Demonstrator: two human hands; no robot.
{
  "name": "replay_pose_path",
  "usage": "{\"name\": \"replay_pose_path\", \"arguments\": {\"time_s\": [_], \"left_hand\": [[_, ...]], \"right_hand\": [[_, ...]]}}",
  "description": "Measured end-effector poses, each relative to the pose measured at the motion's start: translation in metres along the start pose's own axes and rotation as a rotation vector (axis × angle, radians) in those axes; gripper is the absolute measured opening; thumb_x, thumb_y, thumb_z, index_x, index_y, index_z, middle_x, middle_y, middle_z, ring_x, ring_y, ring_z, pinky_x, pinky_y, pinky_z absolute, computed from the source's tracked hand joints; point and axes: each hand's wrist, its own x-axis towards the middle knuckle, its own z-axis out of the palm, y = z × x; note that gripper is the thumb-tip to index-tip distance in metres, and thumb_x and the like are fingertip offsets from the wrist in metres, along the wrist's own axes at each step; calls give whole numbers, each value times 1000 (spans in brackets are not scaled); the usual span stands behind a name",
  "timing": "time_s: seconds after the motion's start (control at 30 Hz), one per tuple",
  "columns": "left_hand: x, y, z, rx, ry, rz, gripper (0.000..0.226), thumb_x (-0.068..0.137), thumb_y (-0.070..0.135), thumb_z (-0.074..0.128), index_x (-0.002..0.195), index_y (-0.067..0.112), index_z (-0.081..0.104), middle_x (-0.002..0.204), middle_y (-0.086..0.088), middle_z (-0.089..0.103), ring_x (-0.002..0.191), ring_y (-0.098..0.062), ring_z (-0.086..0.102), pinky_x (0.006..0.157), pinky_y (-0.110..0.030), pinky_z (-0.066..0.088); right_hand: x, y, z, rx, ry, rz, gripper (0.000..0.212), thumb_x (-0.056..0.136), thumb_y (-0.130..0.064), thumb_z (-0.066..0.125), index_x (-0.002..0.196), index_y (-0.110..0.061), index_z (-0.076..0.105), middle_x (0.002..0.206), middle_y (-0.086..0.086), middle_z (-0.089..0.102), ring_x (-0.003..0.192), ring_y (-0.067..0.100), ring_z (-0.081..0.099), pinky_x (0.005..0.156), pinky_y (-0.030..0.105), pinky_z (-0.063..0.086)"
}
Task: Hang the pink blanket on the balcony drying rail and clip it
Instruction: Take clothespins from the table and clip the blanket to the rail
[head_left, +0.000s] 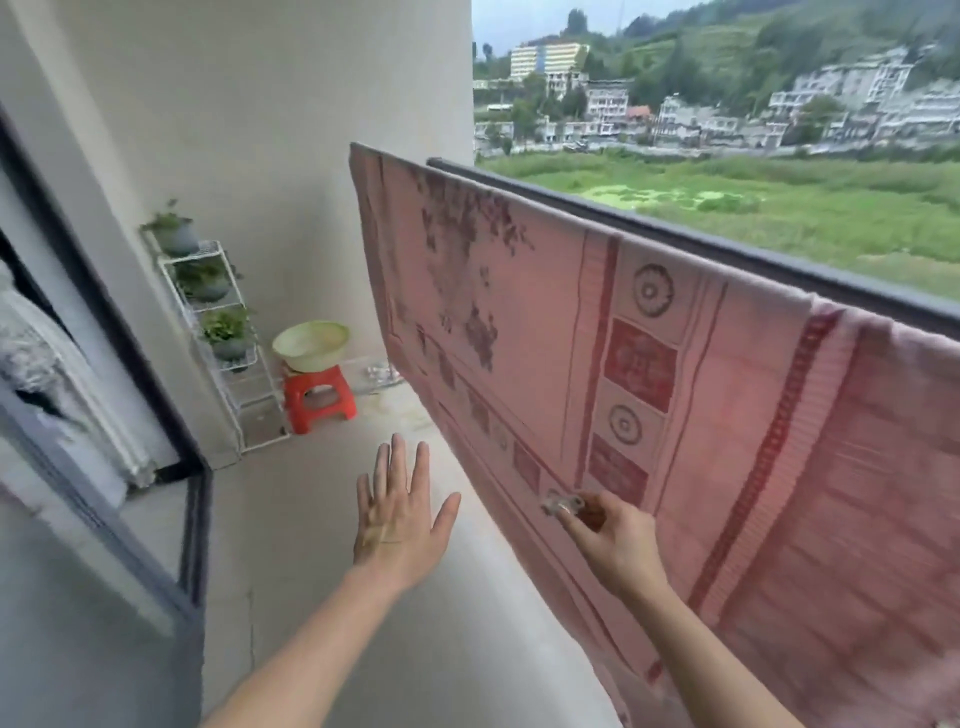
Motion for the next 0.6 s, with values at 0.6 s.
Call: {"name": "replay_pose_path", "arguments": {"time_s": [0.6], "left_hand": [[357,-202,58,95,45,-178,73,97,59,20,156,21,-4,161,-6,-20,148,-23,-19,120,-52,0]], "right_hand": [[371,-77,279,357,-308,-154,13,88,-30,73,86,-43,75,88,-24,75,82,-3,71,74,26,58]]}}
